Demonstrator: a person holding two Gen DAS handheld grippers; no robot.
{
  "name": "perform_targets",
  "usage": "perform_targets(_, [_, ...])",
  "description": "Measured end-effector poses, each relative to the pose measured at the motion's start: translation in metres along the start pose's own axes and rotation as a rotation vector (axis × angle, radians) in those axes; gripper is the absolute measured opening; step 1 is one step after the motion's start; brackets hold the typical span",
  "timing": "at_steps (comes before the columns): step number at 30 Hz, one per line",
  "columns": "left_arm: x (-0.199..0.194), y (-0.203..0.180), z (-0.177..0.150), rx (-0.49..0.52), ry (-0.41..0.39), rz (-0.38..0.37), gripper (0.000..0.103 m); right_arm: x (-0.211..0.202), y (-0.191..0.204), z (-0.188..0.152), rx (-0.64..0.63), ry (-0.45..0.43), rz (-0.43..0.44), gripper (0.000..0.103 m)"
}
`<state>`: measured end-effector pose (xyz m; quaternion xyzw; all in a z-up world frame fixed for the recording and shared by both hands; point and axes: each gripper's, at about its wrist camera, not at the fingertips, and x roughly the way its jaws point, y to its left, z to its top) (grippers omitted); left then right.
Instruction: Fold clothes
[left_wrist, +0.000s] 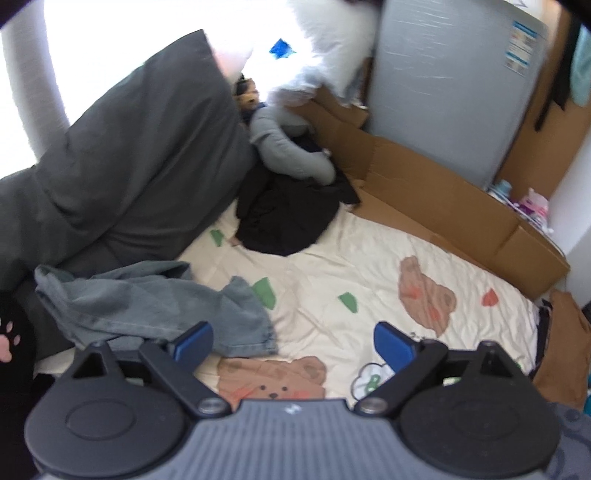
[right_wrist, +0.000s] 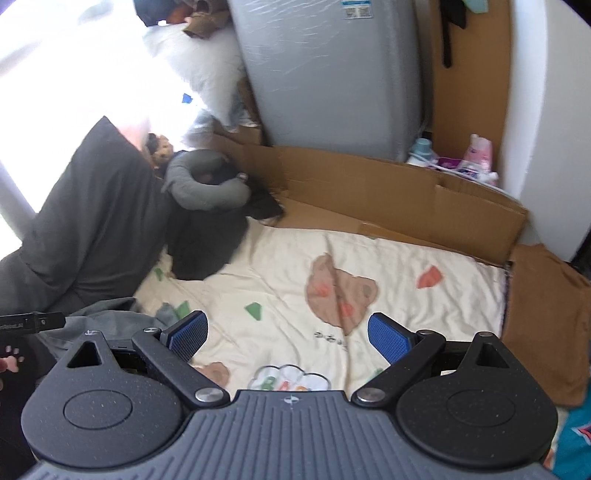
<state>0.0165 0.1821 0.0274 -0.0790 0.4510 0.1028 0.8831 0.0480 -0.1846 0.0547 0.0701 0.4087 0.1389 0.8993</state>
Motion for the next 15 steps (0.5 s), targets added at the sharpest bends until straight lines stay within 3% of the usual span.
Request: perform_targets(15, [0.032,0.131,-0.001,-0.214,-0.002,0.215,0.093,0.083,0.006,0.008,-0.073,0.003,0.076,0.097])
